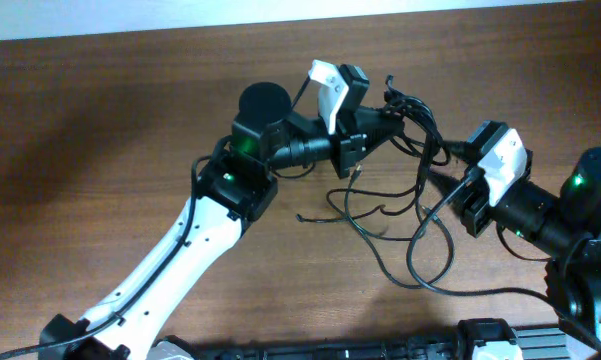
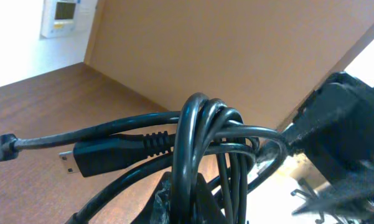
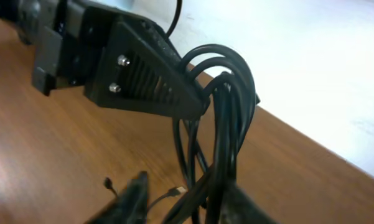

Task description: Untangle cables

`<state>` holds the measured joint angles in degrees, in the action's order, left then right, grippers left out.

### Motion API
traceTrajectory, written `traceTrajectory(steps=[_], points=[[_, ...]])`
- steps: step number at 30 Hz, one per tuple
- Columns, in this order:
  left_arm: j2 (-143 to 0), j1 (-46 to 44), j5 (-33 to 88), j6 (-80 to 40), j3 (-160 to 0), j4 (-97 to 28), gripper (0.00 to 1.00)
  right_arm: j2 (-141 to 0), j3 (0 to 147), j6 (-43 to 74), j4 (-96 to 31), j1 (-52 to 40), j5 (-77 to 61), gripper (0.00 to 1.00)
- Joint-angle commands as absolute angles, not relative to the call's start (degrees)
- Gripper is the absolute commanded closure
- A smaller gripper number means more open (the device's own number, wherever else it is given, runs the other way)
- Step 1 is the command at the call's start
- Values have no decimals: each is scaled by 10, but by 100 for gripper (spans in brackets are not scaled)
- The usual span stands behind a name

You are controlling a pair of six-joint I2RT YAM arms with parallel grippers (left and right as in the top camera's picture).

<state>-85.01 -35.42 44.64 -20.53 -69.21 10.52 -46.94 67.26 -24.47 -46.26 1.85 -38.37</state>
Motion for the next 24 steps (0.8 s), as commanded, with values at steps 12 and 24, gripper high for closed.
traceTrajectory(steps=[12,24], points=[[-847,-385,459,-196,-699,109,100,-470,674,-246,-461,20,-372,74],[-847,-392,452,-196,-699,109,100,-470,674,-246,-466,20,-368,96]])
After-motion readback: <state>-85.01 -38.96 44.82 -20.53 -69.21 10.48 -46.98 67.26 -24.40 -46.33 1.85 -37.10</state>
